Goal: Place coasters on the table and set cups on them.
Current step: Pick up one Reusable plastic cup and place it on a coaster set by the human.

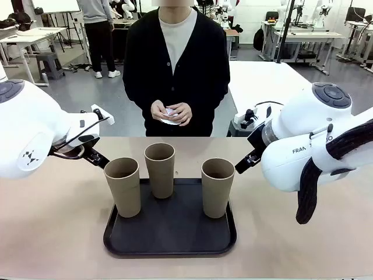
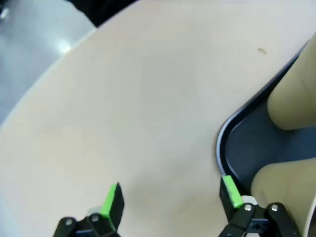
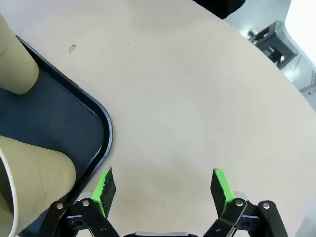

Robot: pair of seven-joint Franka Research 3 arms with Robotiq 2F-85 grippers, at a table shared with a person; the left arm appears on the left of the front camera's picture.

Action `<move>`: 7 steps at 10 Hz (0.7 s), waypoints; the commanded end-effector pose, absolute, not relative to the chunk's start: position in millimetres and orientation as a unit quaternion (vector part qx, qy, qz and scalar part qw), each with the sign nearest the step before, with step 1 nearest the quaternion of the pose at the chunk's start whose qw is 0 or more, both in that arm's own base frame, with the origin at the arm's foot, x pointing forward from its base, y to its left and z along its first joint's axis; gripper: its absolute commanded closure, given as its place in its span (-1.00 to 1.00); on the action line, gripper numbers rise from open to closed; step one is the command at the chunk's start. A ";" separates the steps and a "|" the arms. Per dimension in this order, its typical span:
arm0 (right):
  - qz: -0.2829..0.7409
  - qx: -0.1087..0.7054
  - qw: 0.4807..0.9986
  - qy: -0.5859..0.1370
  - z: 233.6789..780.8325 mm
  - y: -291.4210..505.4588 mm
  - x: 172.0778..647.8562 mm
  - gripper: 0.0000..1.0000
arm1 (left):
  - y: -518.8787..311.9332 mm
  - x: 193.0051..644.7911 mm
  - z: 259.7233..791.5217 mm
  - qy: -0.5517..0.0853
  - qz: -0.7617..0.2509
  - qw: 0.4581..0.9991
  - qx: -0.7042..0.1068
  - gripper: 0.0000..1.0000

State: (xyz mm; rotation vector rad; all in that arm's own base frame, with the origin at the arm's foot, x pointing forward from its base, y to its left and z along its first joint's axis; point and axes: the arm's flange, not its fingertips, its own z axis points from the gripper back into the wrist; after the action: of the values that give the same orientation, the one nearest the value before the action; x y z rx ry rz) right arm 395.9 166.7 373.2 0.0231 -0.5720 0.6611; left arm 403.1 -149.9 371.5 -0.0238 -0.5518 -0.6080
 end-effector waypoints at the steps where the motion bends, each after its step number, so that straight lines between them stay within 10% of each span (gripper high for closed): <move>1: 0.320 0.011 0.906 -0.277 373.3 166.8 395.9 -1.00 | -149.9 403.1 371.5 -0.268 -0.296 0.917 -0.012 -1.00; 7: 0.320 0.011 0.906 -0.277 373.3 166.8 395.9 -1.00 | -149.9 403.1 371.5 -0.268 -0.296 0.917 -0.012 -1.00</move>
State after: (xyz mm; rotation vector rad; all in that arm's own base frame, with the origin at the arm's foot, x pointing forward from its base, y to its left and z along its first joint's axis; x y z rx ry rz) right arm 396.0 166.7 373.3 0.0229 -0.5720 0.6609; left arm 403.1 -149.9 371.5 -0.0238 -0.5518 -0.6080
